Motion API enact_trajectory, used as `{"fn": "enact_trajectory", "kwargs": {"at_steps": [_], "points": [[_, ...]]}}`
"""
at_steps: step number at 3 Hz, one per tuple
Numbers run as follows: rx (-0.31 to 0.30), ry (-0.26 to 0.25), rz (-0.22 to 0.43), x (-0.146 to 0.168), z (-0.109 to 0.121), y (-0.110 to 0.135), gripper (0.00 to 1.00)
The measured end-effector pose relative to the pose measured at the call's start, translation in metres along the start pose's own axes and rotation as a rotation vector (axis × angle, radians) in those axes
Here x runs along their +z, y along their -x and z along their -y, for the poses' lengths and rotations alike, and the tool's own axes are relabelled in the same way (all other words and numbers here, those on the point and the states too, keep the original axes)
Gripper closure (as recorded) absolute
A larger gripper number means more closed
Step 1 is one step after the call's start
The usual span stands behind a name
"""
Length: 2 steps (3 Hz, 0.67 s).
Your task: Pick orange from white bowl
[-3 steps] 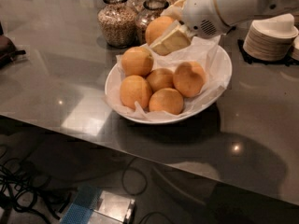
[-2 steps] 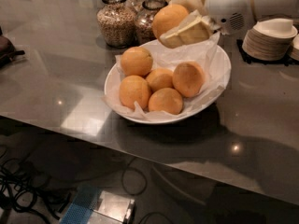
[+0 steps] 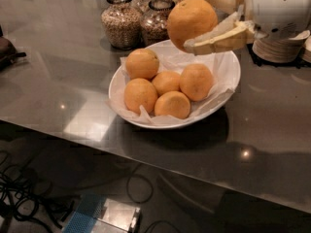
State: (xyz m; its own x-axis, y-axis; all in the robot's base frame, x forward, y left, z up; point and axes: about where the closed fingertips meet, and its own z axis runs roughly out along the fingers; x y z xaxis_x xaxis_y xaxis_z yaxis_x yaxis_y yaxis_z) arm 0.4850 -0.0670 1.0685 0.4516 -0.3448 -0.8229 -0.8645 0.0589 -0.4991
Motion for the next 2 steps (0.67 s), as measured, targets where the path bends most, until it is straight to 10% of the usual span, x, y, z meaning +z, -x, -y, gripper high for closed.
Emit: {"fn": "enact_trajectory", "kwargs": {"at_steps": [1, 2], "points": [[-0.137, -0.002, -0.023, -0.0145, -0.0268, 0.0277, 1.0], [-0.137, -0.002, -0.023, -0.0145, -0.0268, 0.0277, 1.0]]}}
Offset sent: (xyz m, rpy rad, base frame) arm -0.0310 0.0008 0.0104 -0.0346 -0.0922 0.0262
